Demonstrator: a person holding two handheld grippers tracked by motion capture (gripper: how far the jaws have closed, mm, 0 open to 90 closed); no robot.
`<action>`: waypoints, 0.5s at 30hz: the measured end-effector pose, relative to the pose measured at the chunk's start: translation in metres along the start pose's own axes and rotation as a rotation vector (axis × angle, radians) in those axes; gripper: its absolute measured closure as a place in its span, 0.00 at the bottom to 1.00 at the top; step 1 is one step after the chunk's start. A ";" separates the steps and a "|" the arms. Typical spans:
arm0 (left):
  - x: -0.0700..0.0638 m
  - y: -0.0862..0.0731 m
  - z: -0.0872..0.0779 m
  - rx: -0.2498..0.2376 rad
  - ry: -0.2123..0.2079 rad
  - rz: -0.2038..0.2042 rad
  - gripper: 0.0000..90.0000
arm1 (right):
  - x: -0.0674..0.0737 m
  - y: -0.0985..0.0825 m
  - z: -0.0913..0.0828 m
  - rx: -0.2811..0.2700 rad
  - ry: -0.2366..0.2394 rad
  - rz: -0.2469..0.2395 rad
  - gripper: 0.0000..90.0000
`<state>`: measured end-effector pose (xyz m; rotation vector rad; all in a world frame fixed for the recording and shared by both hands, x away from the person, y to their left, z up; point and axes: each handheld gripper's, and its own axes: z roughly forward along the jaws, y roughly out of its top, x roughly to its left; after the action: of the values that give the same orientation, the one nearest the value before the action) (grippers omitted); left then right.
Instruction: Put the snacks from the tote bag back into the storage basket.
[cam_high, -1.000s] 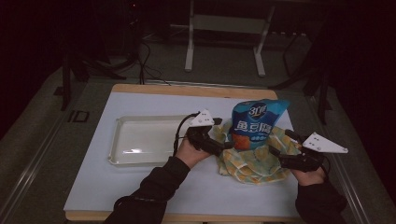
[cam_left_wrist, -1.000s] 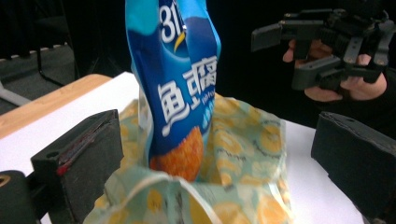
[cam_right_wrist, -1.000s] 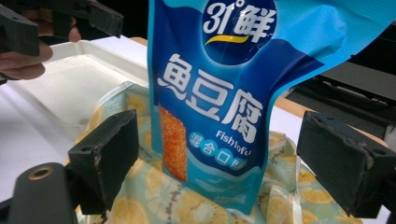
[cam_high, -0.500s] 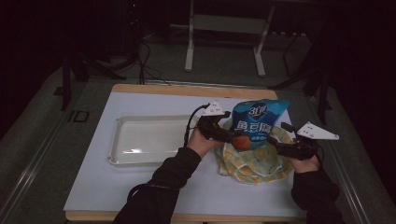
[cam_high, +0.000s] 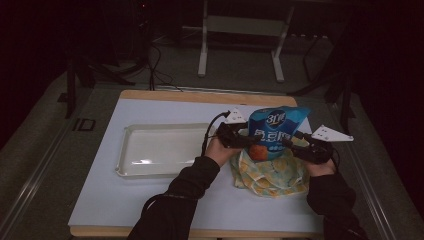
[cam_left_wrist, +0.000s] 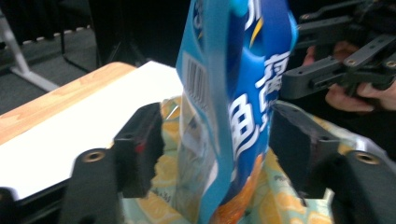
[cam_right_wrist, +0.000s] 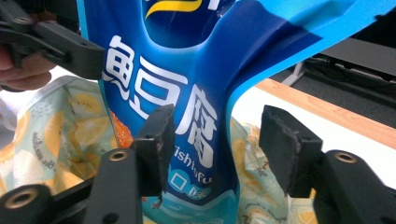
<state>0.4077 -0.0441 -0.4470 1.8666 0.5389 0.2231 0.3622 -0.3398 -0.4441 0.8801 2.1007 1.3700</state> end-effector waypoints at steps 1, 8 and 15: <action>0.001 0.000 0.001 0.000 -0.013 -0.008 0.42 | 0.000 0.000 0.001 0.002 0.000 0.000 0.53; 0.001 0.000 0.009 0.033 -0.012 -0.016 0.60 | 0.000 -0.001 0.007 0.008 0.012 -0.002 0.62; -0.005 0.004 0.013 0.059 -0.002 0.008 0.68 | 0.002 0.002 0.012 0.027 0.022 -0.020 0.77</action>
<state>0.4094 -0.0582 -0.4477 1.9260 0.5425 0.2129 0.3691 -0.3306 -0.4473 0.8565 2.1434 1.3496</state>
